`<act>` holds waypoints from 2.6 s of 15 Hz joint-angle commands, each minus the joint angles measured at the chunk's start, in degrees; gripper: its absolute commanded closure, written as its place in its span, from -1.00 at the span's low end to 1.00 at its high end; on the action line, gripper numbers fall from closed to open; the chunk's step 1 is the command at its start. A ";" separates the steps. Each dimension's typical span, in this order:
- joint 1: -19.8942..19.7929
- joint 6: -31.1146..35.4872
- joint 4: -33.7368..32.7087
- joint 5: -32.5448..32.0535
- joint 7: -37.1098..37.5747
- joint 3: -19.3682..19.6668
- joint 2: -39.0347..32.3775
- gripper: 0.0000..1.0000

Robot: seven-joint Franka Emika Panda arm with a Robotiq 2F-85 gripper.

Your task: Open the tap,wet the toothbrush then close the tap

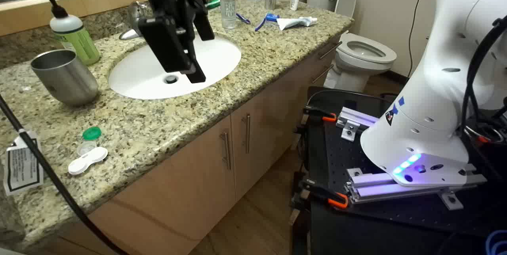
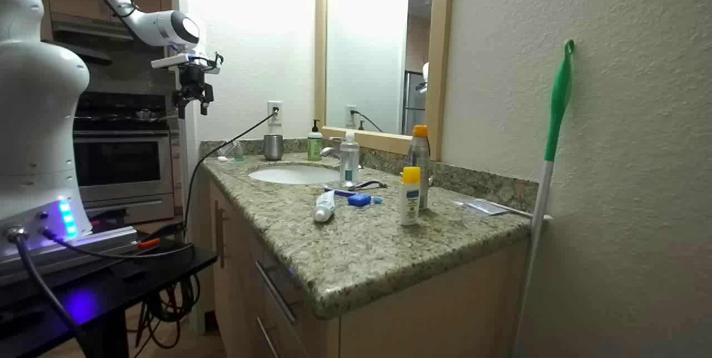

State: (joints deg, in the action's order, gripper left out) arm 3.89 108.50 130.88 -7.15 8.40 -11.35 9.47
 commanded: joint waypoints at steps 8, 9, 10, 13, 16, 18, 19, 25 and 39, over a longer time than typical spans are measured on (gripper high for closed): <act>-1.93 -0.12 1.03 -4.52 2.50 6.43 3.13 -1.00; -1.96 -0.12 1.03 -4.52 2.46 6.60 3.26 -1.00; -1.77 -0.12 1.03 -4.53 2.55 6.35 3.15 -1.00; -5.67 4.81 -2.44 -8.63 7.87 9.44 -2.69 -1.00; -9.26 10.79 -5.87 -8.96 9.35 14.05 -5.52 -1.00; -11.27 16.34 -9.39 -9.42 11.42 16.60 -9.24 -1.00; -11.69 19.87 -10.68 -9.63 12.73 17.34 -10.70 -1.00; -9.62 27.08 -11.15 -5.10 16.99 17.41 -12.15 -1.00; -9.41 31.56 -30.18 -17.57 36.18 28.09 -31.71 -1.00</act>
State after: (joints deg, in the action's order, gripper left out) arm -6.41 140.01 100.78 -25.45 45.14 15.67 -22.11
